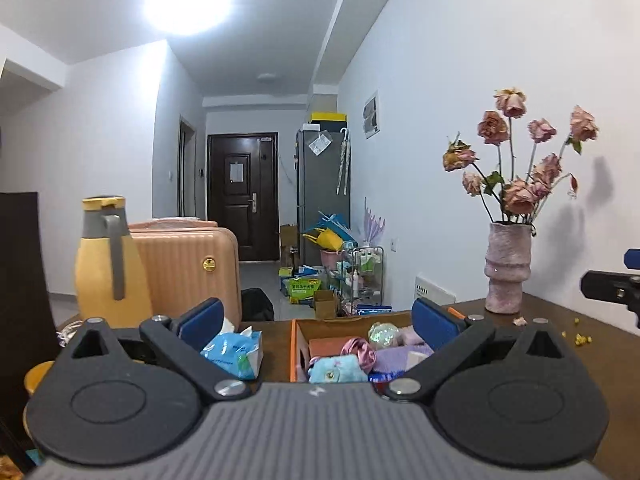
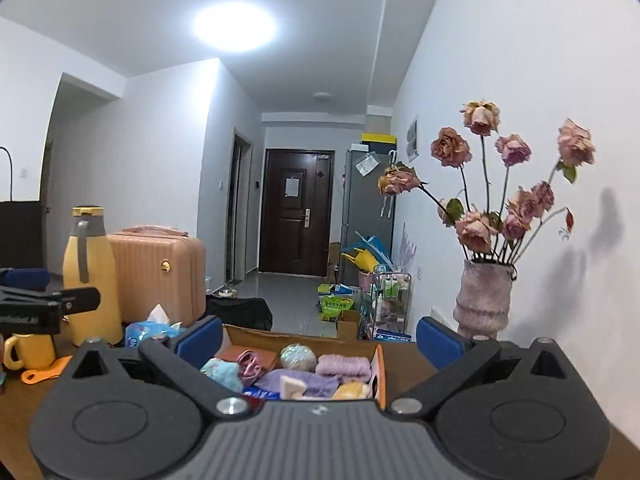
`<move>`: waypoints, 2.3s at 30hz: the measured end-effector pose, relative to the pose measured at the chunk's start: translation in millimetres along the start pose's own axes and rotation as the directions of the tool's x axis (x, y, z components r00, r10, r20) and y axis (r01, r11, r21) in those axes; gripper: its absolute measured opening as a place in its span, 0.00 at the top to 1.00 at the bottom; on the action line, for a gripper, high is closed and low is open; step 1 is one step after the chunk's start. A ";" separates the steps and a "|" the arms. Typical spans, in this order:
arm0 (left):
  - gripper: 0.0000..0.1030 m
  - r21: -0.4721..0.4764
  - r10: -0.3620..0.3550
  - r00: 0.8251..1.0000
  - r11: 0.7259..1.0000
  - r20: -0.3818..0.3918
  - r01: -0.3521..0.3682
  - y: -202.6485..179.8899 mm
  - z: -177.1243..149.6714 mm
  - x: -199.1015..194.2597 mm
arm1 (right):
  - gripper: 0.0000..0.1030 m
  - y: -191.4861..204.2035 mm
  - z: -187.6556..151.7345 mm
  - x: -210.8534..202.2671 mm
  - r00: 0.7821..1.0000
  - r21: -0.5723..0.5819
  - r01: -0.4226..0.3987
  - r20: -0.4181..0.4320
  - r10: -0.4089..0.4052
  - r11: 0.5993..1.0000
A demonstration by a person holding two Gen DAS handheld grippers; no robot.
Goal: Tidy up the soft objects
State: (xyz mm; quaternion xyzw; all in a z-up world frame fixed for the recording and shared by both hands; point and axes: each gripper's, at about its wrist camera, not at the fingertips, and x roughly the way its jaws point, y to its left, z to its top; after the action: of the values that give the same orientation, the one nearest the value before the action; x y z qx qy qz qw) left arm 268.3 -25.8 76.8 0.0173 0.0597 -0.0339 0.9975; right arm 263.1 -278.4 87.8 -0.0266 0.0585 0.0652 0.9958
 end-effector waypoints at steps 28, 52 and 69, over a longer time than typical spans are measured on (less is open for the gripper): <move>0.00 0.042 0.087 0.996 0.995 -0.015 -0.086 1.9 -113.4 -250.6 | 0.00 86.8 -133.0 -226.9 0.995 0.180 -0.044 -0.078 0.059 0.983; 0.00 0.040 0.069 0.997 0.997 -0.021 -0.068 3.4 -114.1 -249.2 | 0.00 88.8 -131.3 -224.9 0.994 0.153 -0.076 -0.065 0.086 0.985; 0.00 0.039 0.074 0.997 0.997 -0.017 -0.073 4.6 -113.0 -248.4 | 0.00 86.0 -130.5 -226.4 0.995 0.154 -0.072 -0.056 0.081 0.986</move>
State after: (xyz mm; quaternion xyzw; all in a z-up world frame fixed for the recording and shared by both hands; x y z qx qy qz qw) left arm 9.2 -0.6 -5.3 0.0388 0.0676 0.0020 0.9970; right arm 14.0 -229.8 -18.4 0.0494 0.0949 0.0980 0.9894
